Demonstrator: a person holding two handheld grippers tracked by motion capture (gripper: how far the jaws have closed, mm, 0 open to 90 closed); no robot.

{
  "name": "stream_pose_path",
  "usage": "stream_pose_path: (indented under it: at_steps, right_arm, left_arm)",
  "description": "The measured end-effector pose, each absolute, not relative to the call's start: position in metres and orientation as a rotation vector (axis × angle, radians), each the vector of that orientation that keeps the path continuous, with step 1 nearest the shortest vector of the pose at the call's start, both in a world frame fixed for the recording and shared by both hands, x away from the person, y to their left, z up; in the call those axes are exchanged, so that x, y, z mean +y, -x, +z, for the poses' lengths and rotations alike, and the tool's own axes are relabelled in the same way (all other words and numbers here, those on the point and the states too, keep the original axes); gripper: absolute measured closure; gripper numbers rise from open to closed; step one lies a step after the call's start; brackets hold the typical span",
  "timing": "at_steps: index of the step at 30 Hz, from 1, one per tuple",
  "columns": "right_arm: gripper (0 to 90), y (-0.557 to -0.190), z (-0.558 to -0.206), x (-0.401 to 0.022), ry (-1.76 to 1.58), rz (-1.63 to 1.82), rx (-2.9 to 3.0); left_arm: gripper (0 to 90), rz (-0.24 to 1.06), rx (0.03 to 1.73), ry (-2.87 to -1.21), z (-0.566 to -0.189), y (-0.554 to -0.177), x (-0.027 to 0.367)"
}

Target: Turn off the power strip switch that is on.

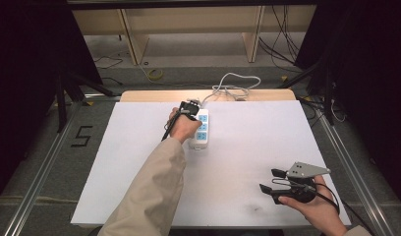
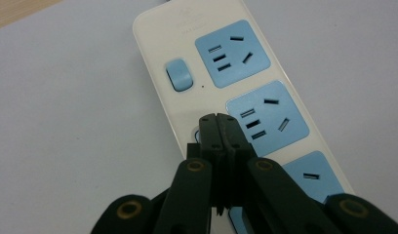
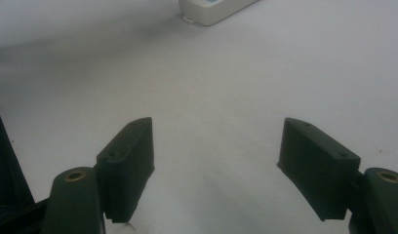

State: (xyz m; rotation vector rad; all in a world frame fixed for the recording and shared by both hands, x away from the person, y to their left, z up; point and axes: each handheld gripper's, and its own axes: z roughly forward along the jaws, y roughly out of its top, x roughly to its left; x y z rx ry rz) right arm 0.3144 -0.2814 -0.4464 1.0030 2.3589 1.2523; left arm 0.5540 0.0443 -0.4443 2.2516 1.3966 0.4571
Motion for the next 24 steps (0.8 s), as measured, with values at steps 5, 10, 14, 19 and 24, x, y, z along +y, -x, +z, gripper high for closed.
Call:
stream_pose_path:
  at_steps: [5, 10, 14, 19, 24]
  right_arm:
    - [29.2, -0.3144, -0.4463, -0.2816, -1.000, 1.251, 2.358]
    - [29.1, -0.3143, -0.4460, -0.2819, -1.000, 1.252, 2.358]
    - [29.1, -0.3143, -0.4458, -0.2821, -1.002, 1.253, 2.355]
    - [29.1, -0.3144, -0.4457, -0.2822, -1.002, 1.253, 2.355]
    - [29.2, -0.3143, -0.4457, -0.2822, -1.002, 1.252, 2.355]
  left_arm:
    - [90.0, 0.461, 1.387, -2.260, -0.4440, -0.5540, 0.0442]
    - [90.0, 0.457, 1.394, -2.256, -0.4439, -0.5541, 0.0442]
    - [90.0, 0.465, 1.385, -2.261, -0.4441, -0.5537, 0.0439]
    - [90.0, 0.469, 1.374, -2.265, -0.4441, -0.5530, 0.0441]
    - [90.0, 0.471, 1.366, -2.241, -0.4419, -0.5520, 0.0442]
